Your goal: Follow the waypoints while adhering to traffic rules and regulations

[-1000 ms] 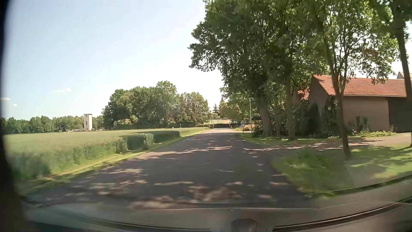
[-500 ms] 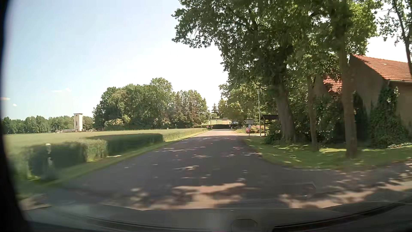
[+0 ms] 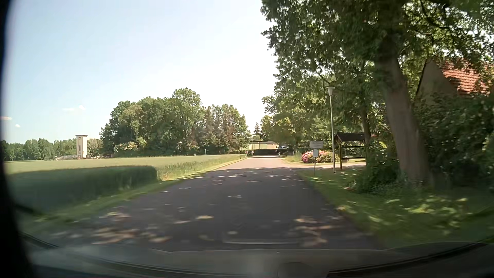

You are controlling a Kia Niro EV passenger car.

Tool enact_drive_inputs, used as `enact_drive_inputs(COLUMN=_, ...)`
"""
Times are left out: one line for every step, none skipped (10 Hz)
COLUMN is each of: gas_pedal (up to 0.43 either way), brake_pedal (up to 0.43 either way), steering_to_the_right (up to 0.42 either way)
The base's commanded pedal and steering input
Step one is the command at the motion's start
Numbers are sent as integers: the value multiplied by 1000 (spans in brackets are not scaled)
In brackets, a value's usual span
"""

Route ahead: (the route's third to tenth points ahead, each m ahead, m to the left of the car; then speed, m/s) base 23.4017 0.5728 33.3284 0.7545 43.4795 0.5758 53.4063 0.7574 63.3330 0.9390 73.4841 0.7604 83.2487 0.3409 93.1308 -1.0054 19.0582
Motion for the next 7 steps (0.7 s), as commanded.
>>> enact_drive_inputs(gas_pedal=0, brake_pedal=6, steering_to_the_right=2)
enact_drive_inputs(gas_pedal=0, brake_pedal=6, steering_to_the_right=2)
enact_drive_inputs(gas_pedal=0, brake_pedal=6, steering_to_the_right=2)
enact_drive_inputs(gas_pedal=0, brake_pedal=6, steering_to_the_right=2)
enact_drive_inputs(gas_pedal=0, brake_pedal=6, steering_to_the_right=2)
enact_drive_inputs(gas_pedal=0, brake_pedal=6, steering_to_the_right=2)
enact_drive_inputs(gas_pedal=0, brake_pedal=6, steering_to_the_right=2)
